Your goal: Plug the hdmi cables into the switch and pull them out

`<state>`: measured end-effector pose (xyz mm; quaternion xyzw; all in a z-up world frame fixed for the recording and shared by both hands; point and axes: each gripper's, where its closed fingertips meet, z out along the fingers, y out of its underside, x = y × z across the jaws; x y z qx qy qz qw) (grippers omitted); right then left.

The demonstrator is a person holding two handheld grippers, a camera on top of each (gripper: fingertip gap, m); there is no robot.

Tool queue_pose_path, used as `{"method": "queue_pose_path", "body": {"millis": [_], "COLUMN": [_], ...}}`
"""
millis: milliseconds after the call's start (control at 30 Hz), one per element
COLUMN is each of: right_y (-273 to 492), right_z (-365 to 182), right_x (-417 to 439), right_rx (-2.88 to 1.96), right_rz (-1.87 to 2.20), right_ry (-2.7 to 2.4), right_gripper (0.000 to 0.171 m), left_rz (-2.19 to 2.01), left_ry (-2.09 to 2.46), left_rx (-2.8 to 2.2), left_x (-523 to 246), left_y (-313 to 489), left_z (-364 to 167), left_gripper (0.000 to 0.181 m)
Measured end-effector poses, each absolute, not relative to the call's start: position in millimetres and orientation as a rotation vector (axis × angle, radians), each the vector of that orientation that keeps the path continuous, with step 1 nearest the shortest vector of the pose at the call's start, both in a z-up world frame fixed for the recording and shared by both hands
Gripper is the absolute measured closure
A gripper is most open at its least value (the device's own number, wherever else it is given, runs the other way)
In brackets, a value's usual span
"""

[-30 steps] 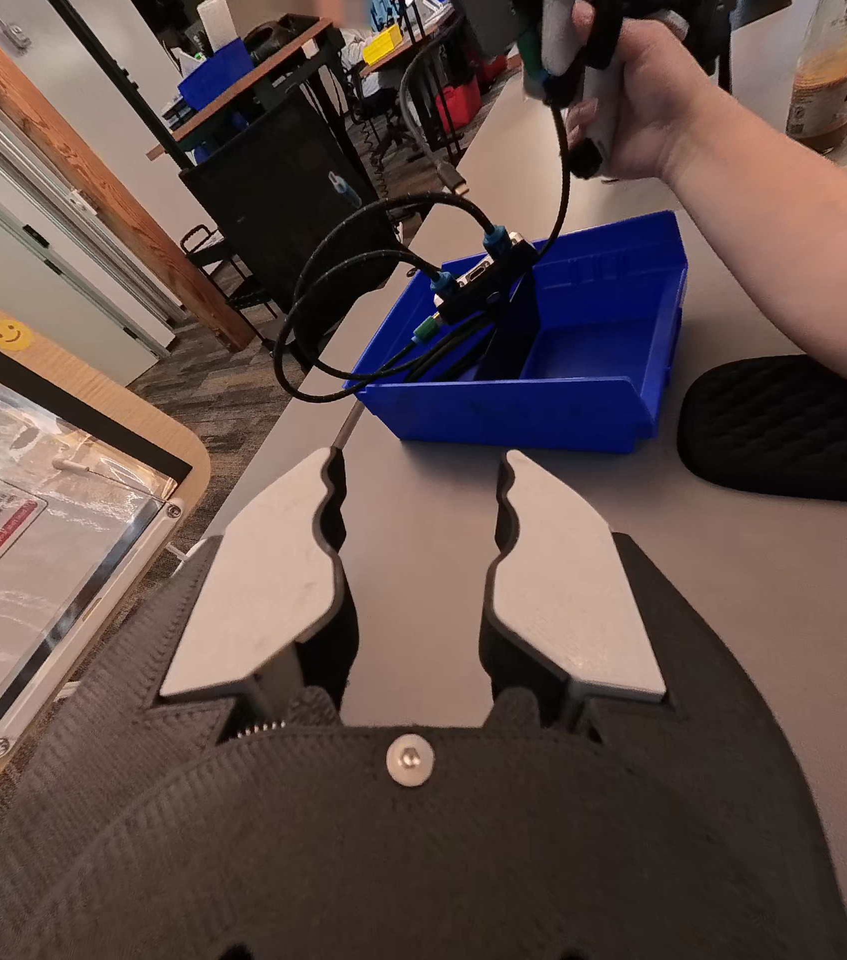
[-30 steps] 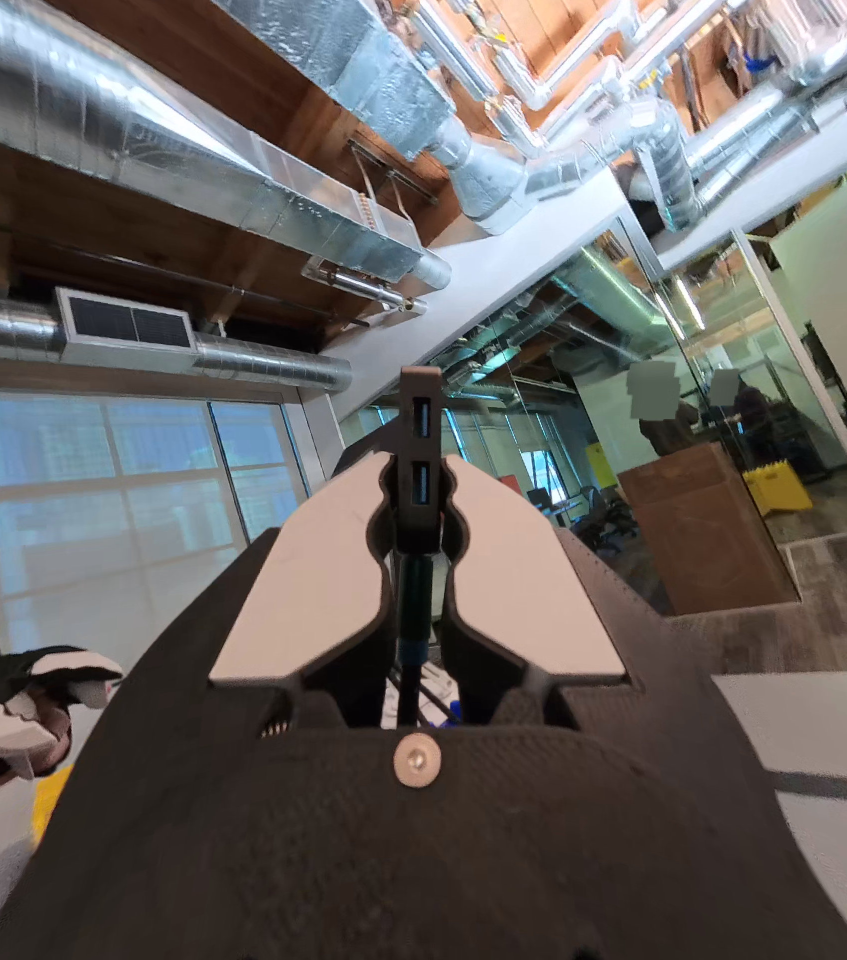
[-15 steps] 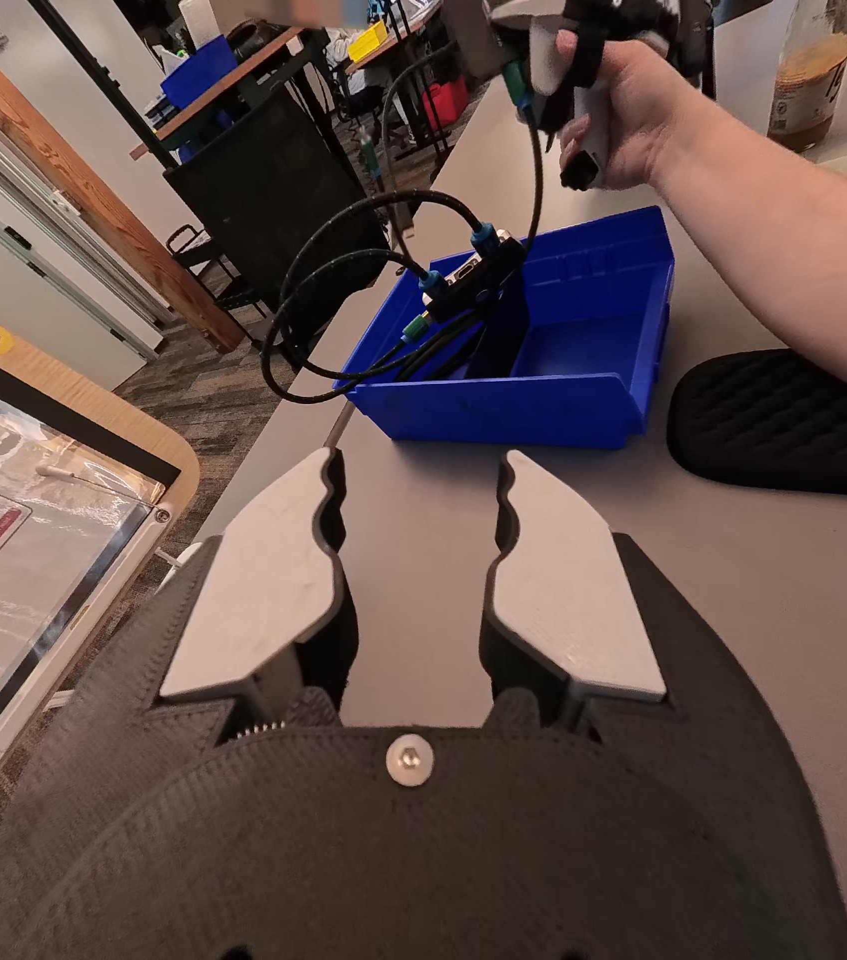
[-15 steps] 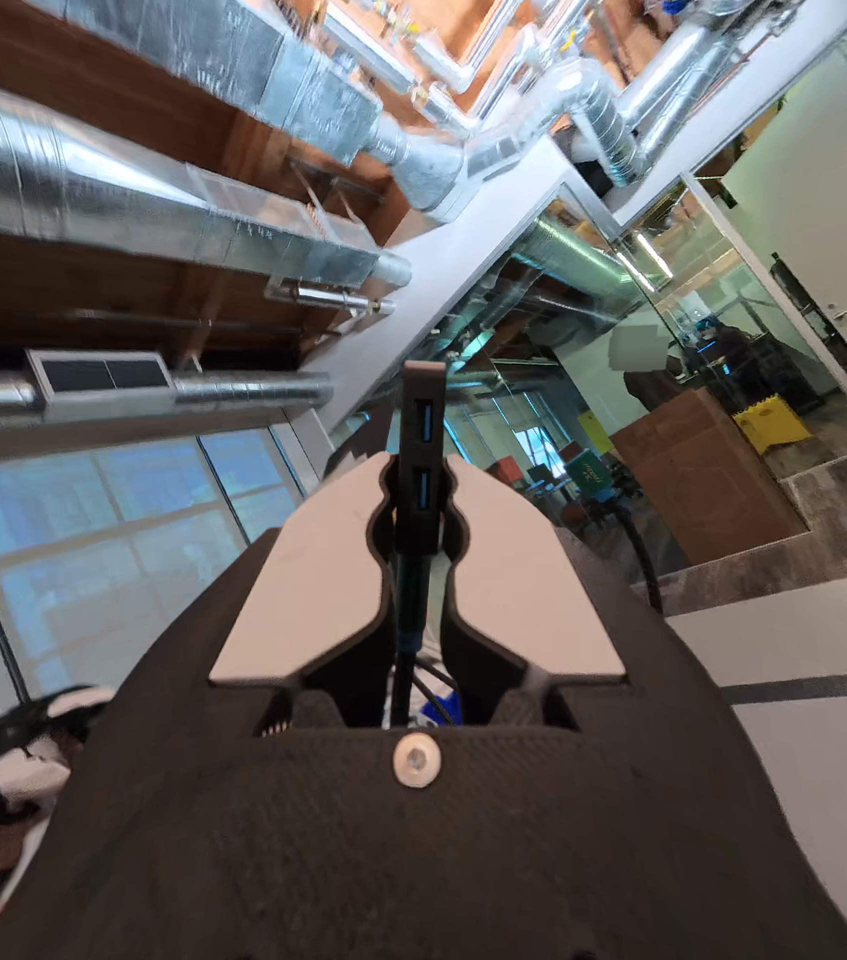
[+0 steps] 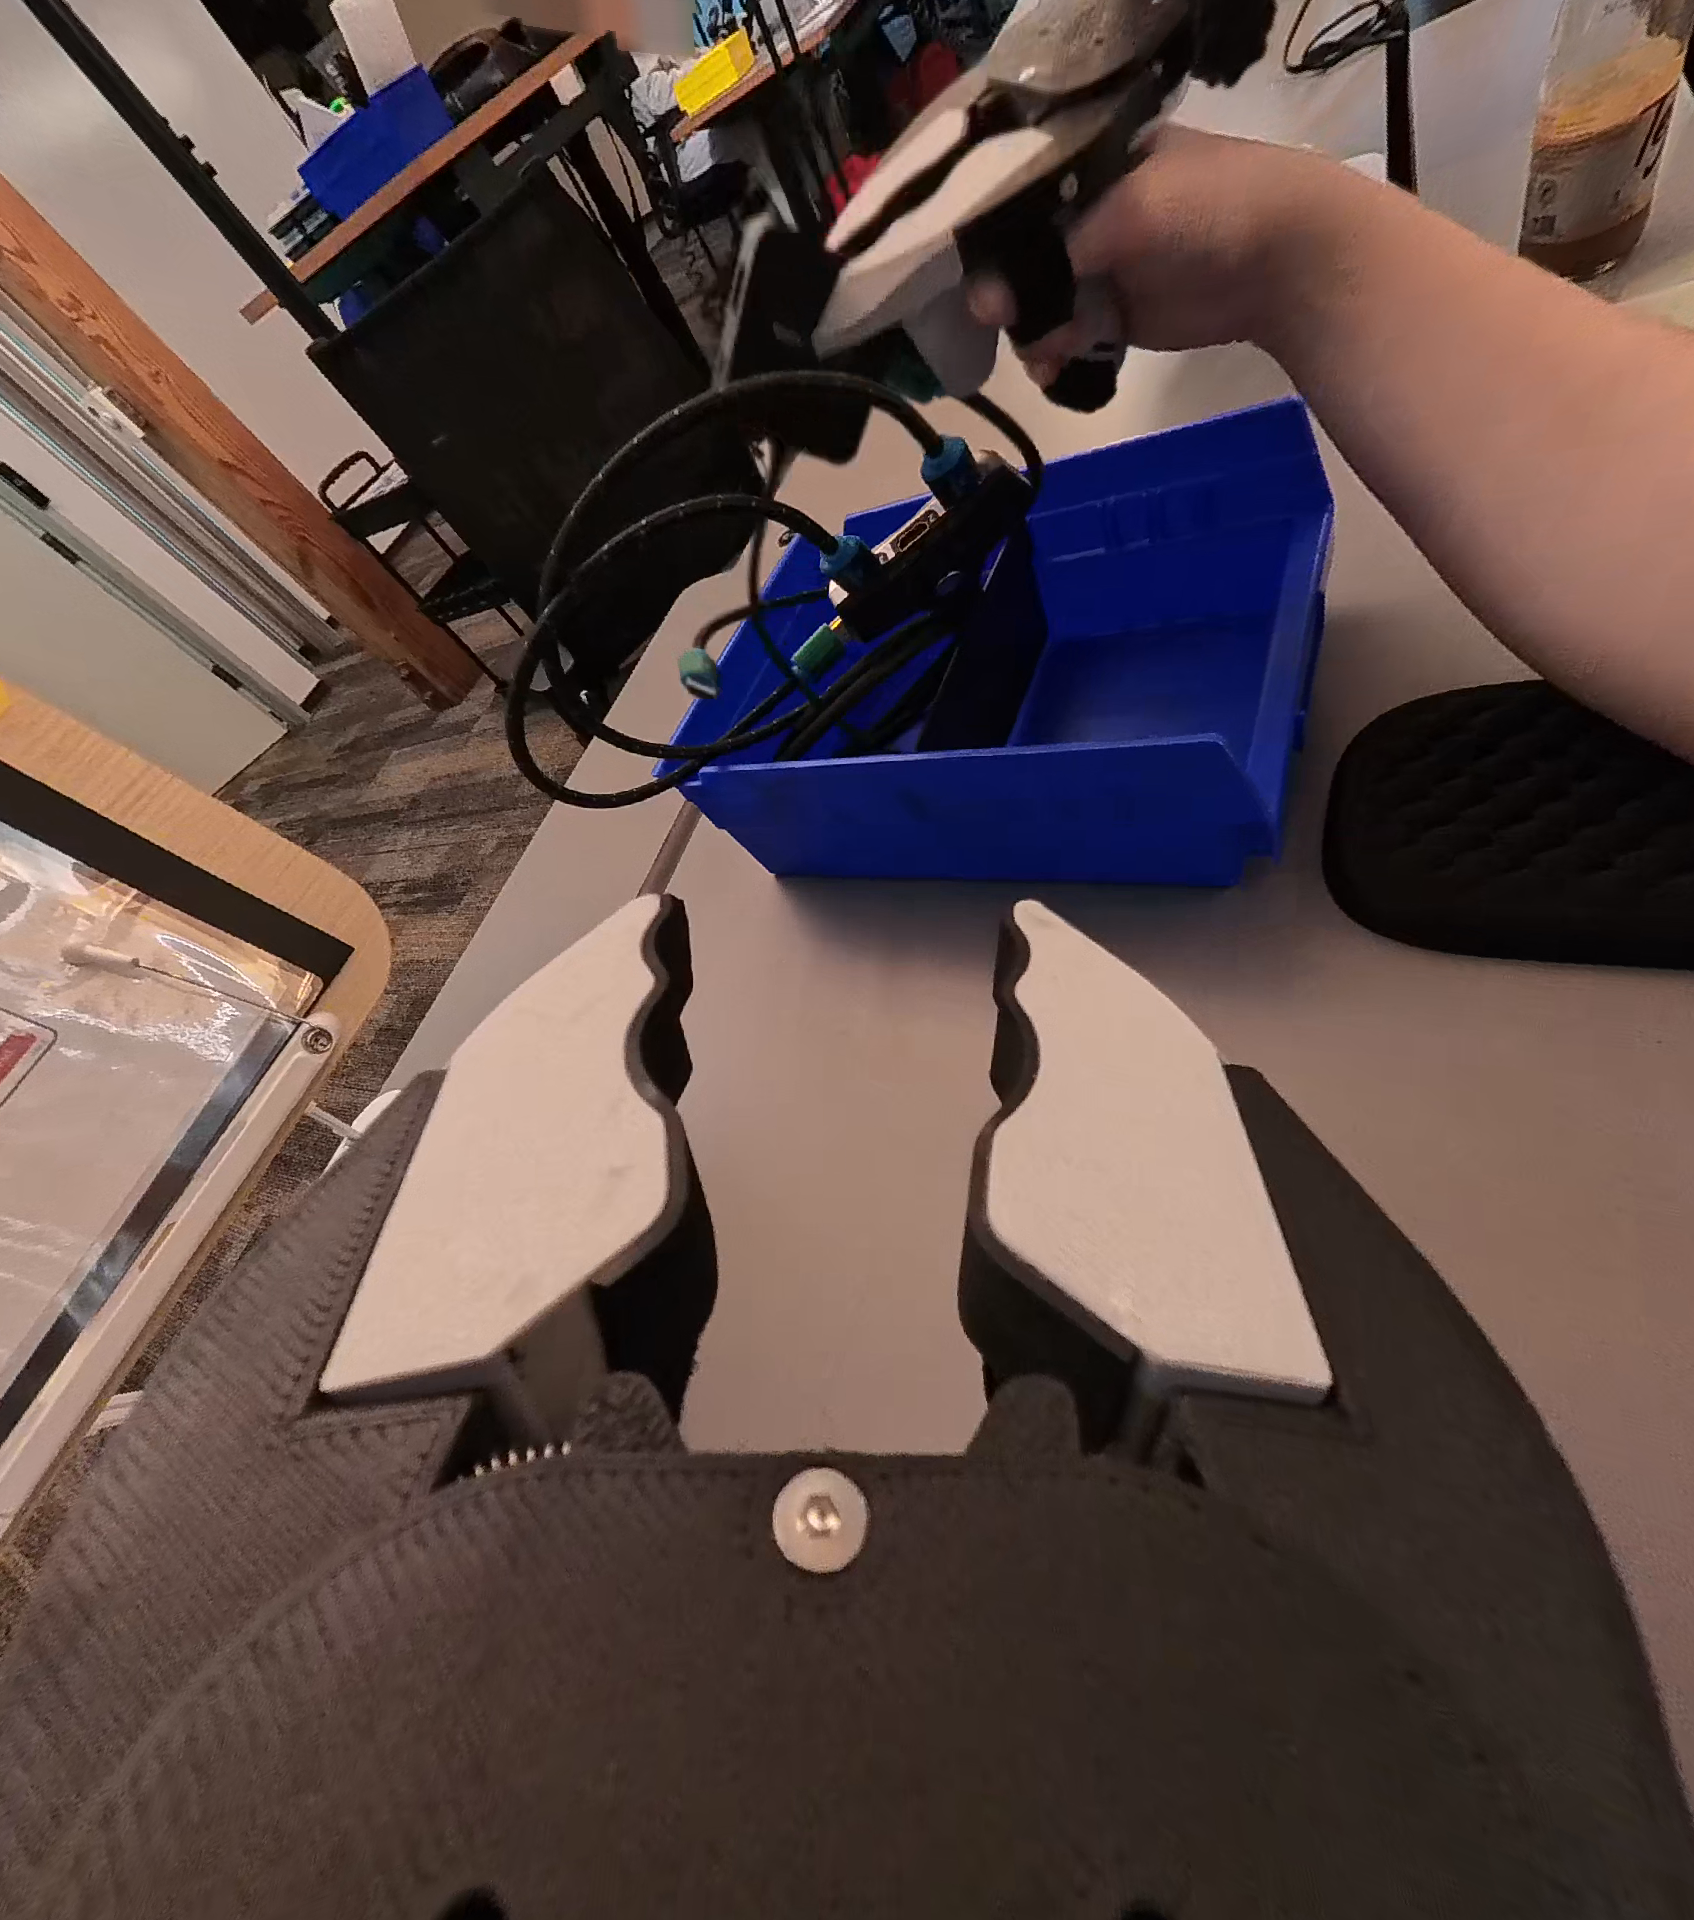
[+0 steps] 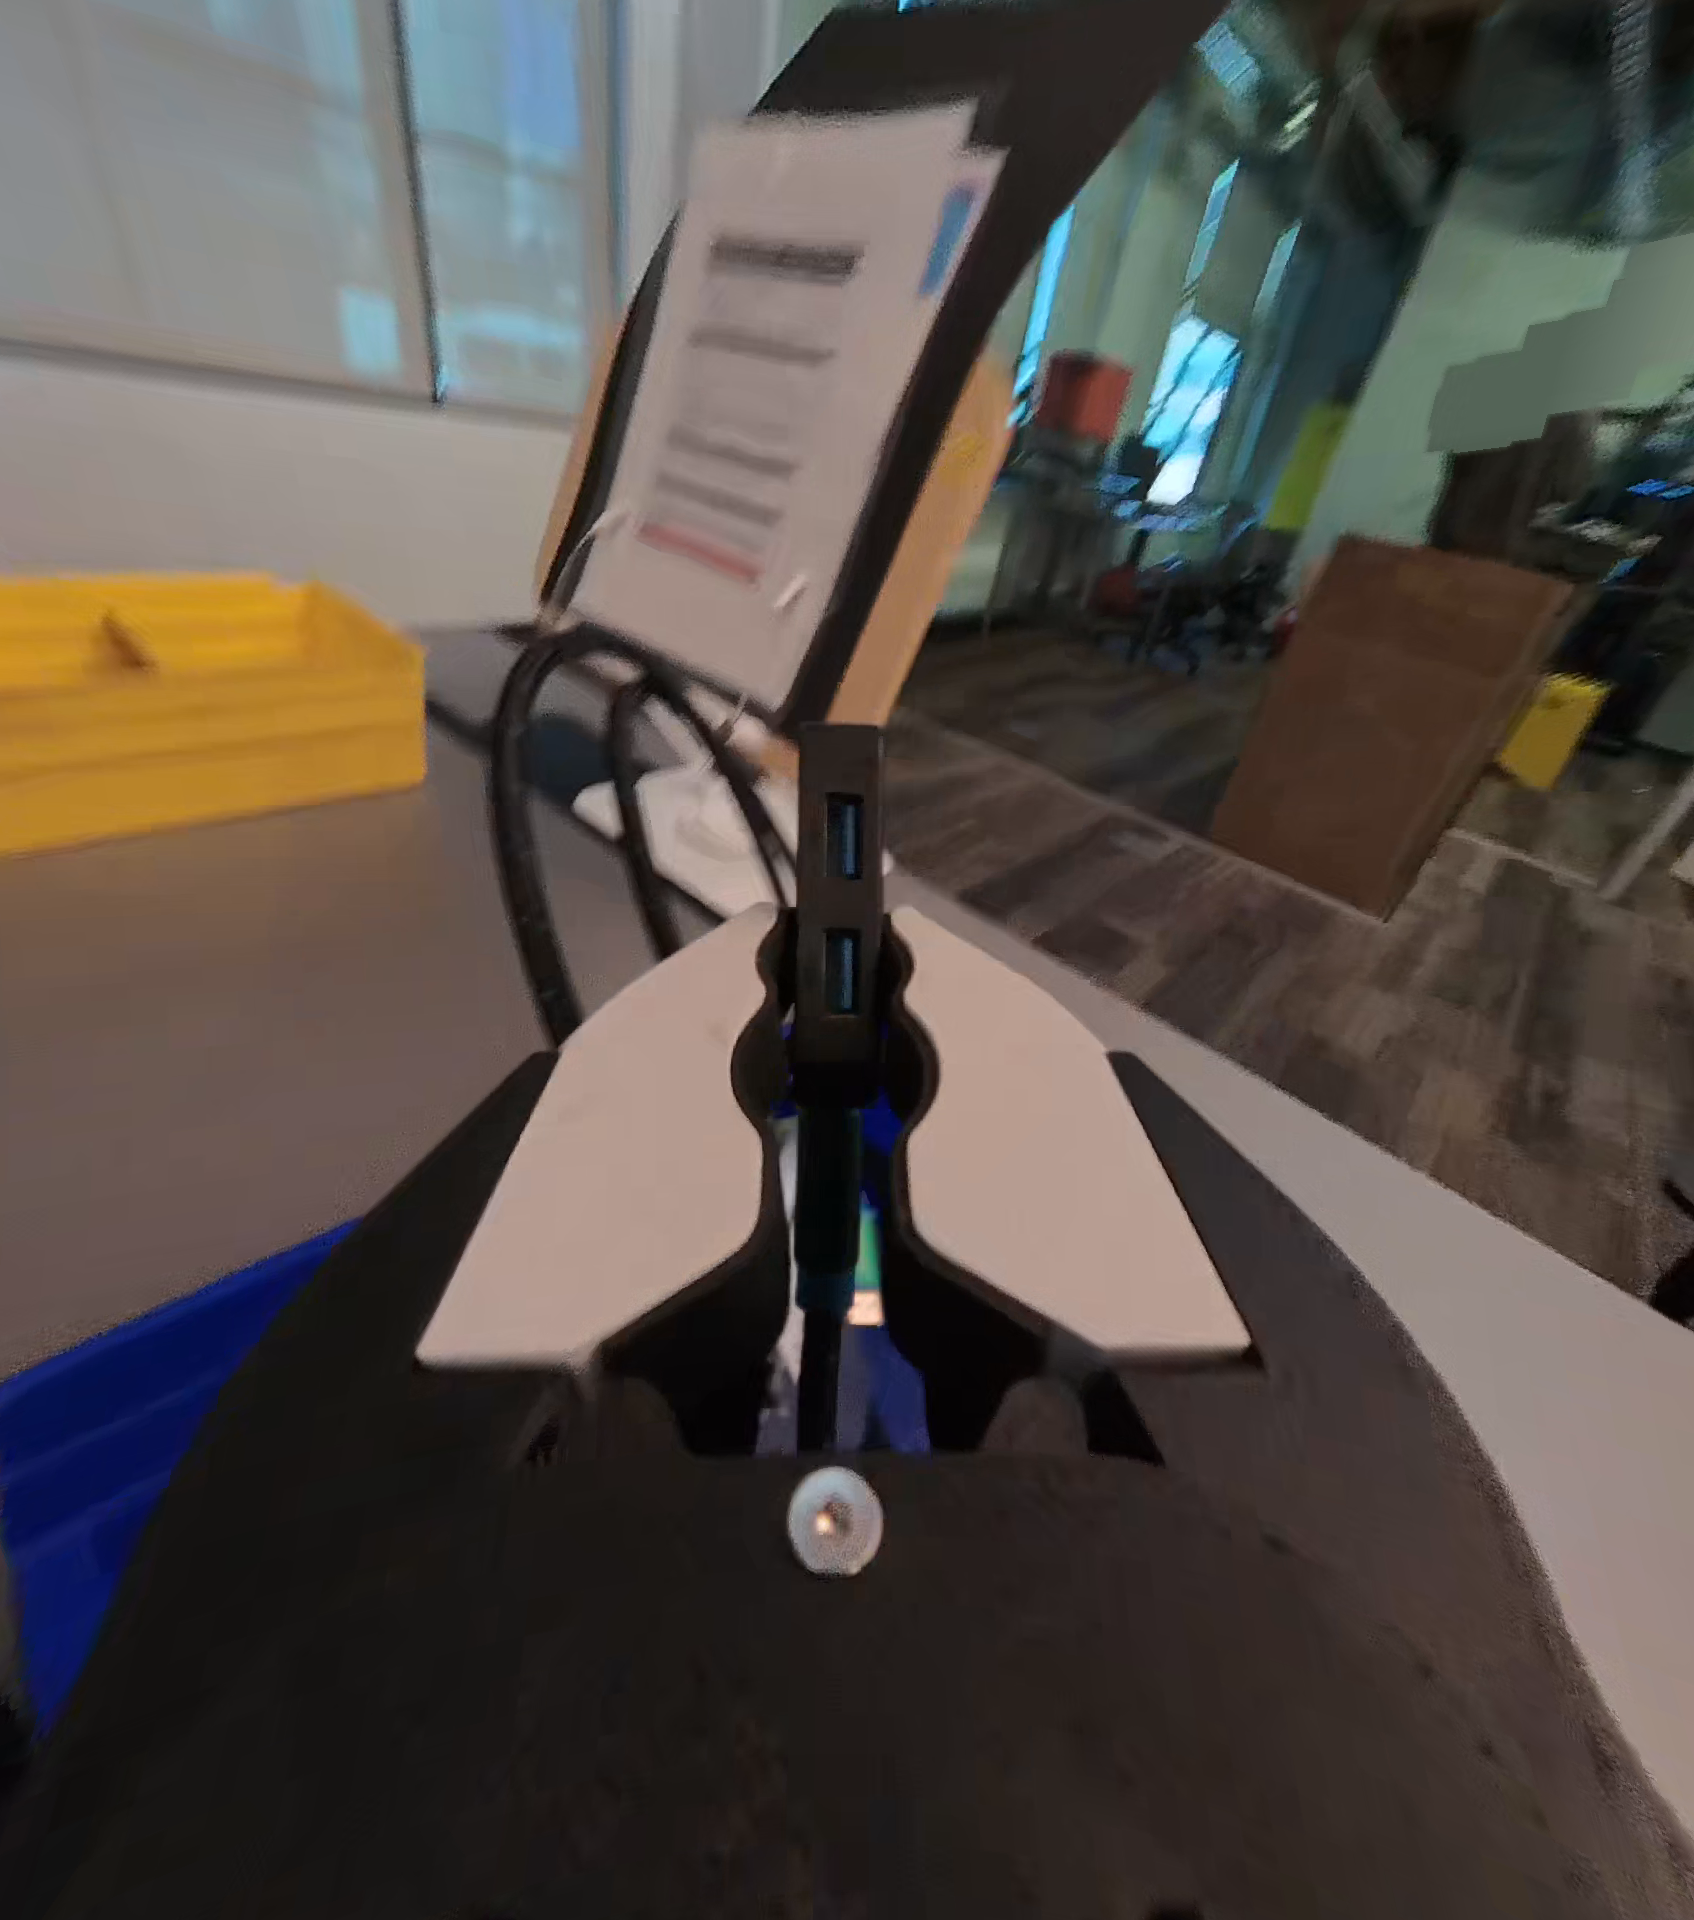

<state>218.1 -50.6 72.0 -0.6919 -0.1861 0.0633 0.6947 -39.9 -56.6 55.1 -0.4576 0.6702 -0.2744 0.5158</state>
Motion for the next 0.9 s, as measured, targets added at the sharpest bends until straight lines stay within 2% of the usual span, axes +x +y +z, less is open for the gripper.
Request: {"method": "queue_pose_path", "body": {"millis": [133, 267, 433, 500, 667, 733, 800, 900], "right_y": [-41.7, -43.9, -92.0, -108.8, -141.4, -148.6, -147.6, -148.4], "right_z": [45.5, 57.7, 118.3, 120.2, 25.4, -3.5, -25.9, -55.9], "right_x": [196.5, 208.6, 237.2, 264.0, 306.3, 306.6, 299.8, 297.5], "right_rx": [-1.692, -1.632, -1.357, -1.383, -1.997, -2.159, -2.255, -2.390], "right_rz": [0.196, 0.173, 0.182, 0.167, 0.028, -0.005, 0.099, 0.157], "right_ry": [-0.515, -0.433, -0.251, -0.086, 0.227, 0.261, 0.333, 0.400], "right_gripper": [0.152, 0.137, 0.146, 0.148, 0.145, 0.139, 0.138, 0.133], "left_rz": [-0.650, -0.621, -0.503, -0.414, -0.151, -0.117, -0.079, -0.136], "left_ry": [1.615, 1.598, 1.516, 1.429, 1.022, 0.836, 0.589, 0.371], "left_rx": [-1.099, -1.106, -1.206, -1.326, -1.814, -2.022, -2.237, -2.436], "left_x": [-40.5, -45.6, -77.4, -109.7, -252.6, -315.1, -376.5, -430.7], "left_y": [-56.3, -50.4, -20.3, 9.4, 110.4, 136.3, 153.6, 163.8], "left_z": [54.8, 59.5, 79.6, 88.7, 76.8, 54.4, 25.1, -15.8], "left_gripper": [0.126, 0.125, 0.126, 0.126, 0.120, 0.118, 0.134, 0.126]}}
